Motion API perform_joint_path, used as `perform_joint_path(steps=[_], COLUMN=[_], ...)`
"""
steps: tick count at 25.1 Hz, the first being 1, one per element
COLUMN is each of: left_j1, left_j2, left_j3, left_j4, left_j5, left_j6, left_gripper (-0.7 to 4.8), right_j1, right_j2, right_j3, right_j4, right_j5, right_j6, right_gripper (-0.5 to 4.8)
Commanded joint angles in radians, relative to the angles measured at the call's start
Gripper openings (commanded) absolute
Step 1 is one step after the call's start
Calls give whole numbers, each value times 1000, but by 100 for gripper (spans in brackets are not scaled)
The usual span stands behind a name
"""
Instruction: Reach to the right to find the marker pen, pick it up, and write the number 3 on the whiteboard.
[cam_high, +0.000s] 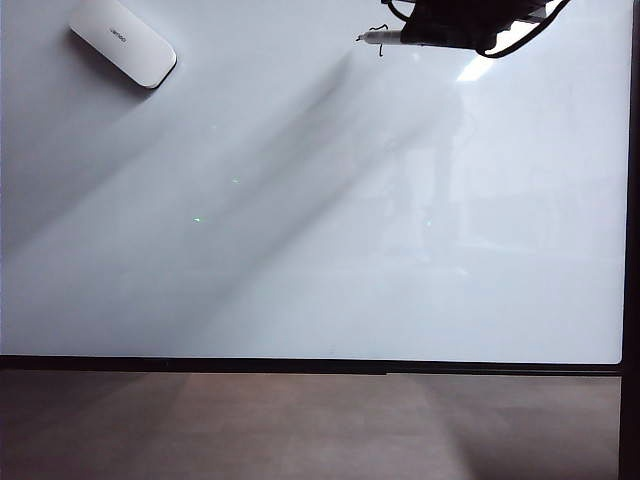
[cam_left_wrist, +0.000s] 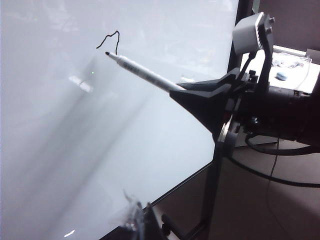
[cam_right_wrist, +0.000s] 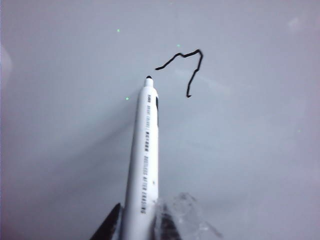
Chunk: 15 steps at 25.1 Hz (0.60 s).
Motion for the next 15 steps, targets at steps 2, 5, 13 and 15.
perform_joint_path(steps=[2,5,13,15], left_j1=[0,0,0,0], left_j2=[-3,-3,-3,-3], left_j3=[2,2,2,2], left_j4=[10,10,10,10], left_j5=[0,0,0,0], left_j6=[0,0,0,1], left_gripper=[-5,-5,-5,-5], right_j1=[0,0,0,0], right_j2=[16,41,67,67], right_j3=[4,4,5,5], right_j4=[35,69,106,107], right_j5=[-4,-3,8,27], right_j6=[-13,-40,-42,-42], right_gripper=[40,40,40,40])
